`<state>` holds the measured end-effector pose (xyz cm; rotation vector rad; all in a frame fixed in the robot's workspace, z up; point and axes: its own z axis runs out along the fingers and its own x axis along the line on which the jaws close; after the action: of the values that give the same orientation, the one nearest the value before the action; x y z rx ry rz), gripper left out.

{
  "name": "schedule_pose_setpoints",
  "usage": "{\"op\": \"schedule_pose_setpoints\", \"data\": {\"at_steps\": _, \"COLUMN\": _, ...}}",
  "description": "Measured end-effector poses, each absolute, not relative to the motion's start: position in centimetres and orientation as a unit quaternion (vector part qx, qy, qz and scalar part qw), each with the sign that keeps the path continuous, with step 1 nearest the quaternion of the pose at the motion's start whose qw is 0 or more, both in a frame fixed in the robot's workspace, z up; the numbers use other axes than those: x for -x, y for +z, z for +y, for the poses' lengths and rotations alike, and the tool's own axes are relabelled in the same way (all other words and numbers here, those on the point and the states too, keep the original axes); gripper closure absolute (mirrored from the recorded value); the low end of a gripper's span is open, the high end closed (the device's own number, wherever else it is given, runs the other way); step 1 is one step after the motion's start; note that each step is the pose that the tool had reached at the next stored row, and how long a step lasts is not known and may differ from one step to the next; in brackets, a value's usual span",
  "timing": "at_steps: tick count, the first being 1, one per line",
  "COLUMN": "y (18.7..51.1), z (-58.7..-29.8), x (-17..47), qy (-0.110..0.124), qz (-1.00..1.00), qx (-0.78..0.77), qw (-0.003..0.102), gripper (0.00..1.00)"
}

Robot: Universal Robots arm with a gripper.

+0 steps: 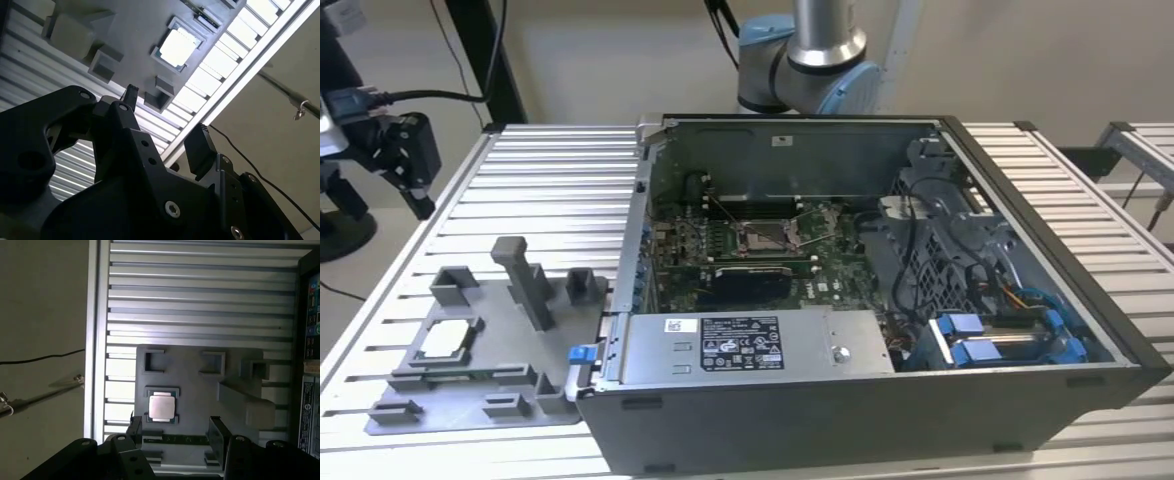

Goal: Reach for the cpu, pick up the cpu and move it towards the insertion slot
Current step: 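Pick up the cpu and move it towards the insertion slot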

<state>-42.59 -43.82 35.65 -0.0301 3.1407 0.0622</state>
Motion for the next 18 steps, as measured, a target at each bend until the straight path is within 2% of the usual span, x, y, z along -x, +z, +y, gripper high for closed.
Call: {"op": "schedule_pose_setpoints", "data": {"at_steps": 18, "y": 35.27, "z": -43.82, "x": 42.59, "qy": 0.020, "qz": 1.000, "qx": 0.010, "qw": 0.000, "gripper": 0.00}}
